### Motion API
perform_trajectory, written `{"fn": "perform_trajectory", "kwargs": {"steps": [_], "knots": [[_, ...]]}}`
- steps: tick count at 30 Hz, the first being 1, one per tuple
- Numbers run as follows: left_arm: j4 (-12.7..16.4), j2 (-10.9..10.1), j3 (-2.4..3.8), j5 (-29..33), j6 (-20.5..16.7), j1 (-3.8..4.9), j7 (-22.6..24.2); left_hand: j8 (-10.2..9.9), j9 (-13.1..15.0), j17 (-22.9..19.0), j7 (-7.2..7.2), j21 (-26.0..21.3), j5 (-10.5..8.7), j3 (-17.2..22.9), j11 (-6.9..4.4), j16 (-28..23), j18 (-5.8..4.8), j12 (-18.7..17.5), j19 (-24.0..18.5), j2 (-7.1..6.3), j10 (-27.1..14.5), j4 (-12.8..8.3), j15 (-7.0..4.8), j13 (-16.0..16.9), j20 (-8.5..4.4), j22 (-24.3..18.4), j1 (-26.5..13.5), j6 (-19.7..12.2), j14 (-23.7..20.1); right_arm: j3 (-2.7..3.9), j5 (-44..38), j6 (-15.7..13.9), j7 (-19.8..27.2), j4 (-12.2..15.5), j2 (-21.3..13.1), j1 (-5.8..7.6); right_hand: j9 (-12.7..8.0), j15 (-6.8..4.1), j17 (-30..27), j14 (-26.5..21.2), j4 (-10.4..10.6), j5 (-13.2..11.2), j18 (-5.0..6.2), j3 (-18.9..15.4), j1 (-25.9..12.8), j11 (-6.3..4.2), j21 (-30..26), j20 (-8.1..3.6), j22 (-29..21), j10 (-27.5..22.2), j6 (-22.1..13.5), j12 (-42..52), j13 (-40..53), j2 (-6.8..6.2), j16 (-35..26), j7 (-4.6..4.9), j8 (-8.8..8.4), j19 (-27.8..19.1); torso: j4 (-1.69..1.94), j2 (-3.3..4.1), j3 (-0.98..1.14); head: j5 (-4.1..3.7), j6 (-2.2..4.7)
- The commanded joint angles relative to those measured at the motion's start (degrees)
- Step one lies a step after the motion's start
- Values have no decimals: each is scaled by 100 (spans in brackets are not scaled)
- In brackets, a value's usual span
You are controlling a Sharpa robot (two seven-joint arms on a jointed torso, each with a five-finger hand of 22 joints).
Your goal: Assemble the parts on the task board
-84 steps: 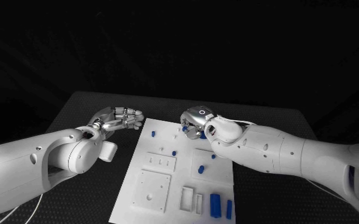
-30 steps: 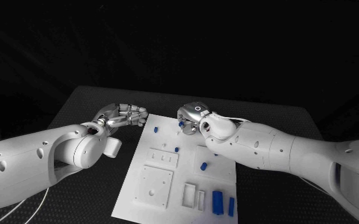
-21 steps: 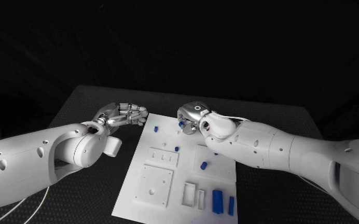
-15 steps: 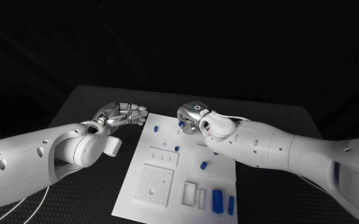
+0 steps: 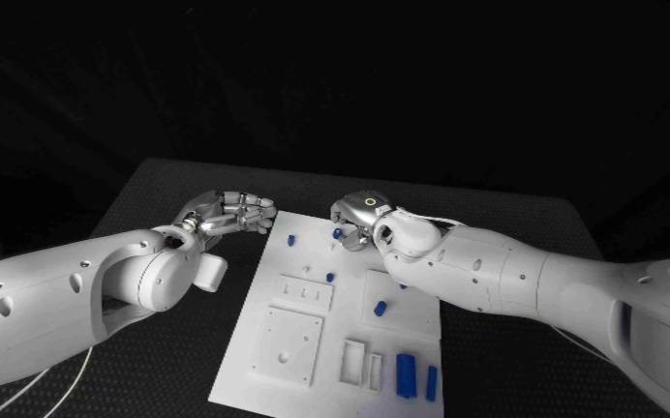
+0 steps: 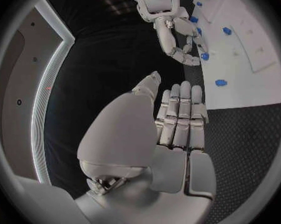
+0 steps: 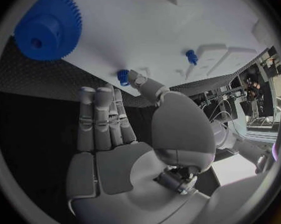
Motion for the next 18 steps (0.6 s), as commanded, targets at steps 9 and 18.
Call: {"fn": "perform_trajectory", "kwargs": {"steps": [9,18], "knots": [[16,-37,6,4,89,23,21,-27,-11,9,-5,-36,-21,1,3,-35,100,-40,-50,-27,10,30,-1,-5,-5,101,41,39,-14,-1,183,-200,118,178,-174,6,-20,69,-74,-104,-24,93,332,-217,-20,56,-83,79,49,-205,-89,17,-24,-84,12,20,-55,-149,-9,-3,-3,-5,21],[-66,-58,5,-6,78,29,36,-27,-13,13,-9,-36,-30,1,0,-39,101,-42,-49,-32,14,27,-2,-4,-7,102,54,41,-12,153,518,56,158,1009,-847,169,-6,16,-113,-39,24,222,332,-190,77,1,-30,68,62,-31,31,118,11,-78,114,20,6,-86,-70,-7,-2,-10,112]]}}
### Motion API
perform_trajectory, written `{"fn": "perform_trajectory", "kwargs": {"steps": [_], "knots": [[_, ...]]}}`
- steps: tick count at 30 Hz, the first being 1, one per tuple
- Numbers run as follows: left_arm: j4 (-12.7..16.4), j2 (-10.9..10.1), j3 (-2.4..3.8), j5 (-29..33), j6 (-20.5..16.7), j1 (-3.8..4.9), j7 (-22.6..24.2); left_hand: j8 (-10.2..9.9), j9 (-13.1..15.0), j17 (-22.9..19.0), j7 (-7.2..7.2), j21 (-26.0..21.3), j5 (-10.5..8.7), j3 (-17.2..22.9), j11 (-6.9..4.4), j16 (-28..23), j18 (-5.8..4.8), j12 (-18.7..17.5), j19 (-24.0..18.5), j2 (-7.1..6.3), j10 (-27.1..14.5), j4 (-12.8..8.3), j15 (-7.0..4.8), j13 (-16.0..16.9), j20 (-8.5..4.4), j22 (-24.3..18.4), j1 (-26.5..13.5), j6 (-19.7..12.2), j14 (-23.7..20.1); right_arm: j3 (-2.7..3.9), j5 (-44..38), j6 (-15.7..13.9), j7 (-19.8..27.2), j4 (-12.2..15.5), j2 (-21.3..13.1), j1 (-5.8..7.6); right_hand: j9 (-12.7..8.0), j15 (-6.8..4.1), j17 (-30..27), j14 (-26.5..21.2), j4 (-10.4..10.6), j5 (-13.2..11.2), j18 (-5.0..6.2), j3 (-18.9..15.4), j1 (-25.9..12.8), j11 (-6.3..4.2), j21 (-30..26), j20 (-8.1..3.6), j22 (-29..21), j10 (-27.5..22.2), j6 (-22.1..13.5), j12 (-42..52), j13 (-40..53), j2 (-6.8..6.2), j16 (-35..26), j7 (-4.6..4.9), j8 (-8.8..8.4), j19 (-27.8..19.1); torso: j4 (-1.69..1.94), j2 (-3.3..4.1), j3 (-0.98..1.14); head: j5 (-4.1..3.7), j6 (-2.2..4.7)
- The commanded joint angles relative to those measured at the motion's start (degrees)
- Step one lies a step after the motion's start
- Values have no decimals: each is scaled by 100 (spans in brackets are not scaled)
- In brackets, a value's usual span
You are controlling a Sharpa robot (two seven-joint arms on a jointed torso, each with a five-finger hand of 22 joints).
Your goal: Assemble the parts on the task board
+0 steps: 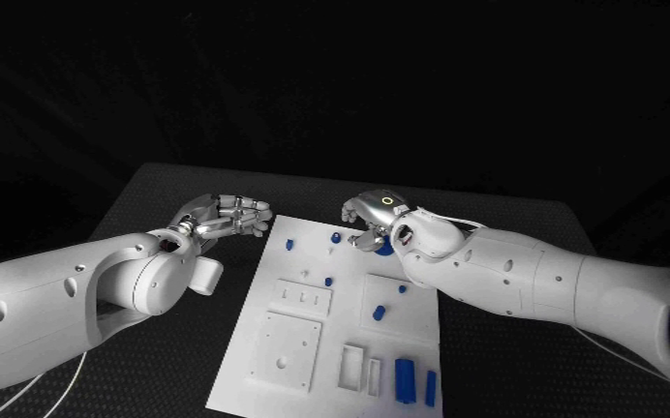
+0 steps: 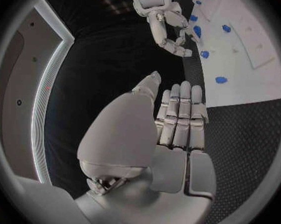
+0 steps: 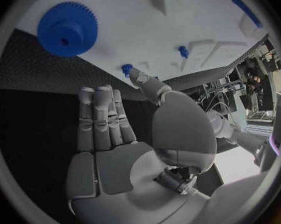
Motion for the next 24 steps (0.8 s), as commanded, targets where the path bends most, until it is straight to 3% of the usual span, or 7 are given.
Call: {"fn": "perform_trajectory", "kwargs": {"steps": [1,9,15,17,19,21,24], "knots": [[-64,12,4,-2,77,12,46,-29,-8,8,-9,-36,-30,2,0,-40,102,-21,-49,-10,14,28,-2,-5,-7,103,32,42,-12,55,237,268,58,297,-197,75,8,-38,-19,11,59,27,332,-16,22,-3,28,3,63,87,63,57,13,7,42,14,41,23,-62,-9,3,-1,39],[-183,65,-4,-2,95,10,54,-28,-8,9,-11,-36,-32,2,-1,-41,102,-20,-49,-10,18,28,-3,-4,-7,103,36,43,-11,141,288,614,32,697,-625,201,5,-63,-30,4,75,38,332,-142,-85,-20,44,7,74,168,69,101,33,-1,68,6,43,13,-159,-34,25,29,80],[-252,113,-27,-2,108,8,57,-28,-9,12,-14,-36,-34,3,-3,-43,102,-20,-49,-9,22,26,-3,-4,-7,104,43,46,-9,140,303,1044,-28,598,-695,213,-20,-55,-59,-51,7,112,332,-448,-233,-27,51,6,81,133,-12,81,37,-16,109,-36,0,-43,-202,-54,46,56,94],[-254,114,-28,-2,109,7,57,-28,-9,12,-14,-36,-34,3,-3,-43,102,-20,-49,-9,23,27,-3,-4,-7,104,44,47,-9,140,333,1147,-41,538,-695,212,-44,7,-83,-119,-51,330,332,-698,-377,44,29,24,75,-52,-135,-21,-9,-27,122,-65,-56,-108,-211,-56,52,62,97],[-259,118,-29,-2,120,7,57,-28,-9,13,-14,-36,-35,2,-3,-44,102,-20,-49,-9,23,27,-3,-4,-7,104,44,47,-9,139,344,1233,-35,492,-696,207,-68,81,-104,-198,-69,282,332,-933,-561,130,-1,55,68,-335,-272,-104,-54,-48,118,-200,-115,-173,-215,-57,57,69,94],[-265,118,-30,-2,123,6,56,-28,-9,13,-14,-36,-36,2,-3,-44,101,-21,-49,-9,23,28,-3,-4,-7,104,44,47,-9,138,379,1253,-22,443,-696,185,-82,140,-113,-262,-112,209,332,-1076,-618,181,-28,66,59,-503,-377,-86,-48,-59,131,-230,-157,-217,-222,-54,70,75,84],[-277,127,-31,-2,129,6,56,-28,-10,14,-14,-37,-37,1,-2,-46,101,-21,-49,-8,24,29,-3,-4,-6,104,43,47,-9,138,391,1254,1,384,-691,146,-93,165,-121,-314,-115,163,332,-1193,-675,203,-51,80,48,-636,-498,-85,-44,-71,165,-331,-198,-244,-219,-55,68,71,75]]}}
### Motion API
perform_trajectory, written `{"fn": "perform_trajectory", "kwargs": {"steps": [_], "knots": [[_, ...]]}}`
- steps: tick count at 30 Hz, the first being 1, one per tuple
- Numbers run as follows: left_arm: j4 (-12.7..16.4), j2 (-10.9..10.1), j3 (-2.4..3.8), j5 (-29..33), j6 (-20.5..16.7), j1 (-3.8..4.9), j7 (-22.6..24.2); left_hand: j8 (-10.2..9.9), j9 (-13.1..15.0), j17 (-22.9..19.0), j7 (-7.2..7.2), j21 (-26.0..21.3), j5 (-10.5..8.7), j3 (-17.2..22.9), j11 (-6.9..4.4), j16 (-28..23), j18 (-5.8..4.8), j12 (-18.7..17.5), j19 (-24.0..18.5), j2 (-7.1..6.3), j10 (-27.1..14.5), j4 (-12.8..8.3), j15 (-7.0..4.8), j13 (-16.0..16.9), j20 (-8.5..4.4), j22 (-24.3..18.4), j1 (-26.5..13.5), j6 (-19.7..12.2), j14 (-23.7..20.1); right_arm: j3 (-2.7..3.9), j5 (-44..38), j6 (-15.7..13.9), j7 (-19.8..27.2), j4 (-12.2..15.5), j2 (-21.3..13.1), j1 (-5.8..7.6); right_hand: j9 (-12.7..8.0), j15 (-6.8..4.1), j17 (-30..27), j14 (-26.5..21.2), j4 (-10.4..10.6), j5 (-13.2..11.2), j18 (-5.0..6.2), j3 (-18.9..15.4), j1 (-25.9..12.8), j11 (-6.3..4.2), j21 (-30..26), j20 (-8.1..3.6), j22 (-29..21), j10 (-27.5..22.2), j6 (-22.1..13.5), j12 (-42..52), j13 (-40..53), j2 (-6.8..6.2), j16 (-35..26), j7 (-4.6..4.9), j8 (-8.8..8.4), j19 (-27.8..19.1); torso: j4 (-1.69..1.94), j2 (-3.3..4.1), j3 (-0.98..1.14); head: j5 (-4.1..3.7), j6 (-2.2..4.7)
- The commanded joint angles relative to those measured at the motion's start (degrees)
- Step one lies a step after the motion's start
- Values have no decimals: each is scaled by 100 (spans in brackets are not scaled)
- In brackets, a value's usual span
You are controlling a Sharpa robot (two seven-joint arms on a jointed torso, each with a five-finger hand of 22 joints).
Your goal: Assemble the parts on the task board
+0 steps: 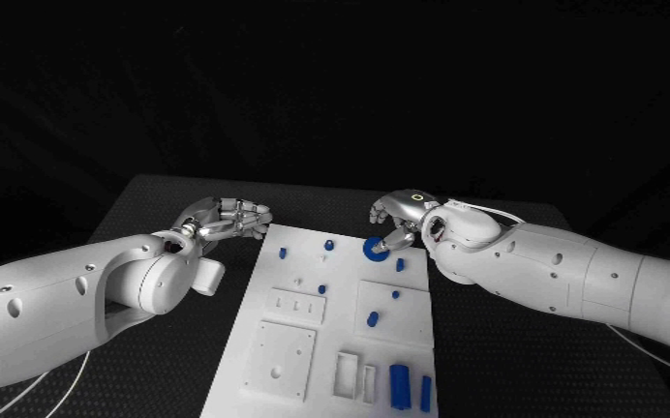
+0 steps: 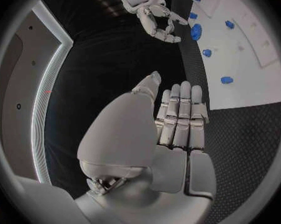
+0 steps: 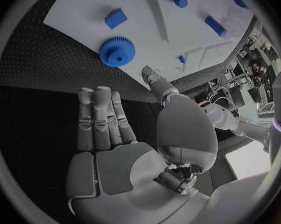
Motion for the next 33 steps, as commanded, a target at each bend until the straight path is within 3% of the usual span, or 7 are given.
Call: {"fn": "perform_trajectory", "kwargs": {"steps": [1,9,16,22,26,31,33], "knots": [[-3,20,1,-1,113,6,52,-29,-5,10,6,-37,-37,1,-2,-23,101,-22,-49,-8,24,30,-3,-5,-6,100,43,27,-9,0,59,301,16,-39,5,-39,-6,-8,-10,-62,2,-50,328,-62,-47,4,-24,-10,38,-78,-86,16,11,10,35,-70,-29,-51,-6,-6,2,-2,-20],[-30,37,0,-1,136,3,47,-29,-6,11,7,-37,-40,-1,-2,-26,100,-24,-49,-6,24,34,-2,-5,-6,101,42,27,-9,-1,170,341,128,-268,108,-127,22,-137,-47,-55,62,-28,328,-22,84,-130,-19,-25,28,-40,-126,75,37,40,105,-23,2,-12,9,-5,-4,-7,-49],[-62,56,-1,-1,154,1,42,-30,-7,13,7,-38,-41,-1,-1,-28,99,-25,-50,-1,25,38,-2,-5,-5,101,41,28,-9,-3,186,275,237,-462,217,-239,61,-218,-88,4,142,66,328,137,300,-213,16,-53,33,158,-68,181,67,144,166,62,73,51,19,-7,-10,-38,-85],[-67,61,-1,-1,158,0,43,-31,-8,15,8,-38,-43,-2,-1,-30,99,-26,-50,3,26,43,-2,-5,-5,101,39,29,-8,-3,199,240,290,-554,257,-264,110,-265,-157,111,244,-328,328,663,677,-265,63,-88,32,602,253,399,157,328,236,193,235,152,23,-8,-10,-24,-112],[-61,56,-1,-1,157,0,41,-31,-8,16,8,-38,-43,-3,-1,-31,98,-27,-50,5,27,46,-1,-5,-5,101,37,29,-8,-3,151,256,284,-572,274,-272,110,-305,-175,158,333,-389,328,914,708,-305,111,-103,47,809,410,492,230,393,298,245,286,206,12,-9,-11,-12,-124],[-56,55,-1,-1,161,0,39,-31,-9,18,9,-38,-45,-5,0,-34,97,-28,-50,9,27,53,-1,-6,-4,101,32,29,-8,-4,141,202,274,-609,300,-279,97,-467,-115,158,382,-408,328,1037,652,-475,174,-131,69,1241,514,764,489,414,428,310,305,242,7,-9,-12,-3,-132],[-53,52,-1,-1,162,0,38,-32,-10,19,9,-38,-46,-7,1,-35,97,-30,-50,11,27,58,-1,-6,-4,101,29,29,-8,-4,139,202,270,-618,302,-279,82,-542,-95,176,406,-405,328,1055,611,-554,205,-149,69,1428,502,954,721,398,476,284,285,277,12,-12,-10,-4,-139]]}}
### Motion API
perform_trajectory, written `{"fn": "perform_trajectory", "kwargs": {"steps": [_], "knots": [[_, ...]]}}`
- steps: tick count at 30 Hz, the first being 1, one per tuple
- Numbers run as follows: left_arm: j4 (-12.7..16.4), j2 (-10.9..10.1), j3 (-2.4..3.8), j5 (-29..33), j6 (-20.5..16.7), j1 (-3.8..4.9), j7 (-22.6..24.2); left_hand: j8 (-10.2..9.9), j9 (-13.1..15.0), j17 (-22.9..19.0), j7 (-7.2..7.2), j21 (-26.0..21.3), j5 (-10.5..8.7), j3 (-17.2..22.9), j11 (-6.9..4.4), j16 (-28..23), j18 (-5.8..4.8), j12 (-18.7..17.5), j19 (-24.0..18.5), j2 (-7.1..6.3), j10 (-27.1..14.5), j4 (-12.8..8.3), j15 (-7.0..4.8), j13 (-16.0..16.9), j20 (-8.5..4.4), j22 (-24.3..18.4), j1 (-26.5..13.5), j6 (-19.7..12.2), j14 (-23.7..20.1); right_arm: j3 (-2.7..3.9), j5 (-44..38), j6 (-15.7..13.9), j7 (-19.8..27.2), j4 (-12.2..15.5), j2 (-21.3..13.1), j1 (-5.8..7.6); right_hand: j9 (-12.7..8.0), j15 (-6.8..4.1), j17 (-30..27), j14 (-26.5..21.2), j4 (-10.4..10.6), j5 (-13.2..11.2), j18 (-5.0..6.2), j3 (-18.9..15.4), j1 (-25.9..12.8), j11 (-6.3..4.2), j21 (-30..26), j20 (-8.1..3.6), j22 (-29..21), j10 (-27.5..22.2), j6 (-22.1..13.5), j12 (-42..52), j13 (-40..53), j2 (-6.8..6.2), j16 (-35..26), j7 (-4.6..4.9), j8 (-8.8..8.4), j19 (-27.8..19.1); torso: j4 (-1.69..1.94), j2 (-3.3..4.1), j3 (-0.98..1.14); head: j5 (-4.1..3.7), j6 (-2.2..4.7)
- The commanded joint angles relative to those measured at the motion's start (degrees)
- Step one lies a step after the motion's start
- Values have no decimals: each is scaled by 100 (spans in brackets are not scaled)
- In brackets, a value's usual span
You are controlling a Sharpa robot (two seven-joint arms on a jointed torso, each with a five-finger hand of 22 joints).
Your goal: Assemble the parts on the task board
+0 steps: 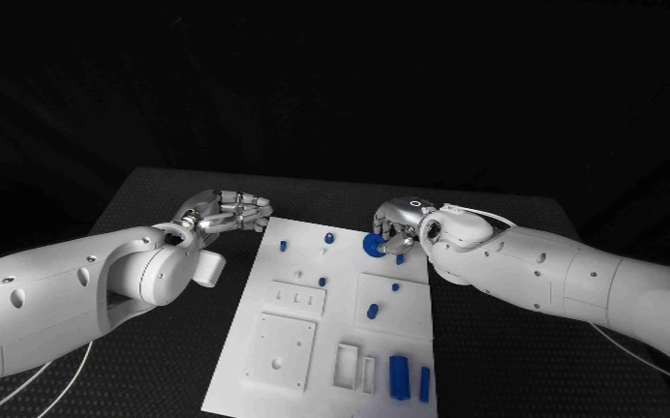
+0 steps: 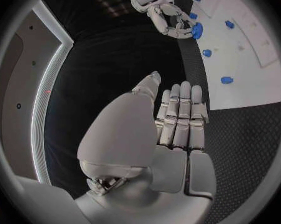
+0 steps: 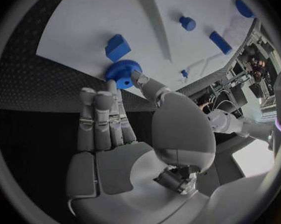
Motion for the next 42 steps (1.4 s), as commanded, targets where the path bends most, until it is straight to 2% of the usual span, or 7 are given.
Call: {"fn": "perform_trajectory", "kwargs": {"steps": [1,7,9,10,17,37,42], "knots": [[17,6,3,-1,98,5,39,-33,-9,11,10,-38,-25,-7,1,-36,97,-30,-51,11,27,34,-1,-7,-4,104,28,30,-8,-3,-44,5,51,-19,8,-8,-25,-98,29,28,11,-22,200,42,-85,-67,61,-48,64,134,-17,241,324,18,62,-38,-23,74,2,-2,0,0,-12],[27,-6,4,-1,104,5,32,-33,-10,12,10,-39,-25,-9,2,-38,97,-31,-51,12,27,39,0,-7,-4,104,26,30,-8,-3,-49,140,40,-17,28,-8,-57,-218,59,57,-3,-22,200,-31,-185,-202,113,-92,42,-16,-38,1309,1819,12,131,-128,-78,134,5,-7,-6,3,-22],[34,-11,4,-1,109,6,31,-34,-10,13,10,-39,-25,-10,2,-39,97,-32,-52,11,27,40,0,-7,-4,104,25,29,-8,-3,-49,168,45,-25,39,-8,-84,-221,103,54,-53,21,200,-151,-238,-268,154,-105,53,-395,-64,2079,2622,19,196,-203,-122,146,4,-5,-4,3,-27],[42,-15,4,-2,109,6,29,-34,-11,13,11,-39,-25,-10,2,-39,97,-32,-52,11,27,41,0,-7,-4,104,25,29,-8,-3,-49,192,42,-28,45,-8,-92,-280,129,38,-75,51,200,-175,-257,-245,173,-116,58,-659,-55,2419,2993,23,226,-156,-133,137,4,-3,-1,3,-29],[63,-34,4,-7,111,6,24,-35,-11,14,11,-40,-26,-11,2,-42,97,-34,-53,10,26,43,0,-8,-5,104,26,29,-9,-4,-50,273,57,-59,63,-15,-109,-288,457,-8,-153,259,200,-372,-395,-272,356,-166,85,-1096,-35,3786,4173,32,535,-199,-165,165,4,-1,1,9,-47],[47,-4,4,-17,127,5,21,-39,-15,19,13,-42,-26,-16,4,-50,96,-42,-56,15,24,61,1,-9,-4,105,20,26,-11,-16,11,622,164,-245,156,-62,-97,-265,937,-37,-144,220,200,-355,-474,-248,632,-219,90,-1284,99,4749,4821,183,839,-173,-142,153,5,-1,3,12,-104],[44,1,4,-17,131,6,17,-39,-15,20,13,-42,-26,-16,4,-50,96,-42,-56,15,23,62,1,-9,-4,105,20,26,-11,-23,94,1076,167,-330,200,-85,-95,-258,963,-35,-111,169,200,-298,-465,-248,644,-220,88,-1267,128,4827,4863,256,851,-168,-133,147,14,-7,7,18,-120]]}}
